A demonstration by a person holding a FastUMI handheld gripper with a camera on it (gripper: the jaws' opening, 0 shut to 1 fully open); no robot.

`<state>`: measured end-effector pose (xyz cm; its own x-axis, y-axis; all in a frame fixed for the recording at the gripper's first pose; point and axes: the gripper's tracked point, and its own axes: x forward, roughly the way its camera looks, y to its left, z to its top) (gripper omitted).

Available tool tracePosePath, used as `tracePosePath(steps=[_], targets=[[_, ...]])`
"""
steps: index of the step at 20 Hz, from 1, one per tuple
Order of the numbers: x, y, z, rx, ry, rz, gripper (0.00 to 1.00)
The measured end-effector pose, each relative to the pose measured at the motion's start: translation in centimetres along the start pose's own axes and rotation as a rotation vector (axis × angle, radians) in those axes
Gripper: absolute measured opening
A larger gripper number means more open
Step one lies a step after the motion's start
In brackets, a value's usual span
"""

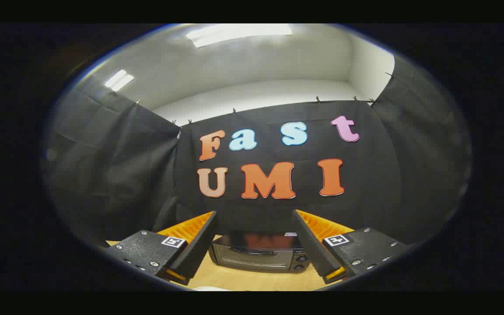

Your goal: Open the toaster oven, put the food inside, and close the toaster oven door.

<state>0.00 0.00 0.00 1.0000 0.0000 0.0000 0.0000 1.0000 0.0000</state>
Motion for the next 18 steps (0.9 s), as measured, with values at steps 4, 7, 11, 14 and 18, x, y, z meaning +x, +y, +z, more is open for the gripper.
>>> tracePosePath(steps=[4, 7, 11, 14, 18], targets=[[-0.1, -0.7, 0.0, 0.010, -0.007, -0.012, 0.99], [-0.1, -0.9, 0.0, 0.011, -0.007, -0.013, 0.99], [-0.2, -0.9, 0.0, 0.021, -0.005, -0.013, 0.99], [-0.1, -0.9, 0.0, 0.019, -0.008, -0.011, 0.99], [0.6, -0.7, -1.1, 0.019, 0.012, -0.010, 0.99]])
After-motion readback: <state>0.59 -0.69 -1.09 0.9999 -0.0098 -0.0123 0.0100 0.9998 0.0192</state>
